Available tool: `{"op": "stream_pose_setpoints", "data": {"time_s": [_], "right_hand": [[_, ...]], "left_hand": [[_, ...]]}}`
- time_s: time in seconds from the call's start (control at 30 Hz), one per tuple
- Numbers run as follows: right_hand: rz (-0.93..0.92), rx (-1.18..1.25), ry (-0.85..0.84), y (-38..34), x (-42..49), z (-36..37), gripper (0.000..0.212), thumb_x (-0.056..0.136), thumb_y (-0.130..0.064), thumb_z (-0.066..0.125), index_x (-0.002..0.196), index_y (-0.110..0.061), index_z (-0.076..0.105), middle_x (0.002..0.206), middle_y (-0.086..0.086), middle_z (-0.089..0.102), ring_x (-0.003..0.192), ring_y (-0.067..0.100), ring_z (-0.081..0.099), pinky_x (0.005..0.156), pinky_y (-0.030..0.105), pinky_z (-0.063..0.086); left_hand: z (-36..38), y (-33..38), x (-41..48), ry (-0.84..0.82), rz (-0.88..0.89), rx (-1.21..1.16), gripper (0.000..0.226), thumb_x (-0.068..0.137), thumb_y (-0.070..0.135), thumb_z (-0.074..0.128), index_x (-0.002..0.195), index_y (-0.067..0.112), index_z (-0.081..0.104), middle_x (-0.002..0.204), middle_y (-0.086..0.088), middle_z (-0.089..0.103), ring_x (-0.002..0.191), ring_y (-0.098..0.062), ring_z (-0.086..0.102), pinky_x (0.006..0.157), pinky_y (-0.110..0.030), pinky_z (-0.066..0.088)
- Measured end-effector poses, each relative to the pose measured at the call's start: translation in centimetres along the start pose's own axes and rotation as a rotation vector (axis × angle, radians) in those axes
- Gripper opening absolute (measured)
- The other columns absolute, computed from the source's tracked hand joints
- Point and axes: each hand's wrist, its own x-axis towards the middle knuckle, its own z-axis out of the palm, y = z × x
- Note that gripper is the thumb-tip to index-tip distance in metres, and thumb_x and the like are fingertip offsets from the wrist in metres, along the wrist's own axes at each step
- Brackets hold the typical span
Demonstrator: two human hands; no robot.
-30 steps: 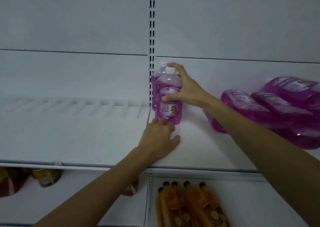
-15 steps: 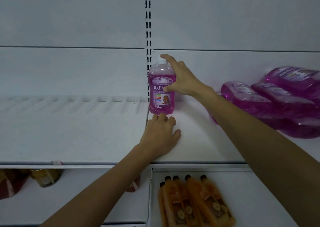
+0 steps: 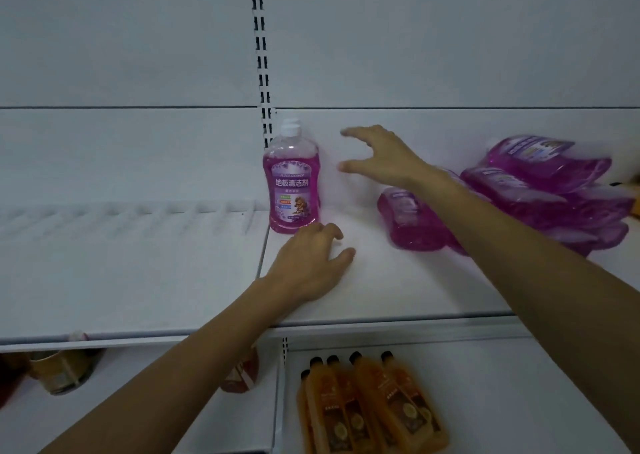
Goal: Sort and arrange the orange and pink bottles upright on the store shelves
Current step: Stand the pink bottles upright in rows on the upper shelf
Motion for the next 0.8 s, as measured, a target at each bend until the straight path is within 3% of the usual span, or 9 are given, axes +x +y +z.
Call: {"op": "stream_pose_setpoints", "data": {"time_s": [0.07, 0.13, 0.3, 0.37, 0.43, 0.53, 0.63, 0.7, 0.8], "right_hand": [[0.06, -0.049, -0.024, 1.9, -0.1, -2.7, 0.048, 0.087, -0.038, 0.064, 0.13, -0.021, 0.055, 0.137, 0.003, 0.05, 0.125, 0.016, 0.045, 0.094, 0.022, 0.032], [0.139, -0.087, -0.041, 4.1, -0.2, -5.1, 0.047, 0.086, -0.044, 0.063, 0.125, -0.02, 0.058, 0.131, 0.006, 0.056, 0.118, 0.018, 0.051, 0.09, 0.023, 0.034], [0.356, -0.257, -0.211, 9.1, -1.1, -6.8, 0.084, 0.078, -0.069, 0.054, 0.14, -0.014, 0.041, 0.147, 0.01, 0.039, 0.131, 0.027, 0.04, 0.102, 0.037, 0.034], [0.37, -0.284, -0.272, 10.2, -1.1, -6.6, 0.098, 0.066, -0.083, 0.047, 0.137, -0.016, 0.043, 0.145, 0.009, 0.042, 0.125, 0.027, 0.045, 0.094, 0.038, 0.038], [0.345, -0.297, -0.317, 10.8, -0.7, -6.7, 0.091, 0.069, -0.082, 0.043, 0.135, -0.019, 0.045, 0.141, 0.007, 0.045, 0.12, 0.026, 0.047, 0.09, 0.037, 0.038], [0.335, -0.314, -0.387, 11.2, 0.0, -6.8, 0.083, 0.077, -0.076, 0.042, 0.139, -0.021, 0.041, 0.143, 0.006, 0.043, 0.124, 0.026, 0.044, 0.091, 0.038, 0.035], [0.305, -0.292, -0.379, 11.5, 0.2, -6.5, 0.084, 0.075, -0.075, 0.045, 0.134, -0.016, 0.046, 0.136, 0.008, 0.049, 0.109, 0.024, 0.048, 0.084, 0.034, 0.036], [0.261, -0.231, -0.32, 11.5, 0.0, -6.4, 0.079, 0.076, -0.071, 0.051, 0.13, -0.014, 0.048, 0.129, 0.008, 0.053, 0.101, 0.023, 0.048, 0.08, 0.032, 0.036], [0.167, -0.141, -0.231, 11.4, -0.3, -6.7, 0.077, 0.077, -0.066, 0.057, 0.131, -0.014, 0.043, 0.129, 0.009, 0.05, 0.099, 0.022, 0.046, 0.079, 0.031, 0.037]], "left_hand": [[0.1, 1.7, 1.0, -0.017, 0.026, -0.12, 0.044, 0.091, 0.047, 0.048, 0.127, 0.021, 0.049, 0.133, -0.002, 0.05, 0.117, -0.017, 0.048, 0.097, -0.035, 0.041], [0.1, 3.5, 2.2, -0.017, 0.043, -0.192, 0.052, 0.088, 0.052, 0.051, 0.129, 0.02, 0.047, 0.133, -0.001, 0.05, 0.117, -0.016, 0.049, 0.096, -0.035, 0.042], [1.7, 7.2, 5.5, -0.027, 0.044, -0.237, 0.079, 0.073, 0.069, 0.059, 0.136, 0.025, 0.038, 0.135, 0.0, 0.049, 0.12, -0.019, 0.049, 0.095, -0.031, 0.041], [2.8, 8.2, 6.9, 0.013, 0.022, -0.294, 0.092, 0.057, 0.085, 0.056, 0.131, 0.033, 0.041, 0.129, 0.003, 0.054, 0.114, -0.018, 0.054, 0.097, -0.037, 0.046], [4.7, 8.4, 8.5, 0.03, -0.022, -0.385, 0.093, 0.051, 0.09, 0.055, 0.126, 0.038, 0.046, 0.125, 0.007, 0.056, 0.113, -0.015, 0.055, 0.097, -0.04, 0.048], [5.9, 9.6, 9.1, 0.068, -0.04, -0.424, 0.09, 0.052, 0.089, 0.055, 0.125, 0.036, 0.052, 0.128, 0.008, 0.049, 0.118, -0.011, 0.05, 0.103, -0.034, 0.044], [6.1, 10.4, 8.9, 0.107, -0.022, -0.434, 0.081, 0.058, 0.081, 0.053, 0.122, 0.032, 0.058, 0.127, 0.007, 0.05, 0.118, -0.009, 0.048, 0.104, -0.029, 0.041], [5.9, 10.7, 8.8, 0.119, -0.012, -0.443, 0.069, 0.064, 0.074, 0.056, 0.119, 0.032, 0.06, 0.124, 0.006, 0.052, 0.118, -0.013, 0.048, 0.106, -0.033, 0.04], [5.8, 10.9, 8.5, 0.13, -0.066, -0.365, 0.062, 0.077, 0.058, 0.063, 0.131, 0.031, 0.049, 0.133, 0.001, 0.039, 0.136, -0.023, 0.023, 0.115, -0.036, 0.019]]}}
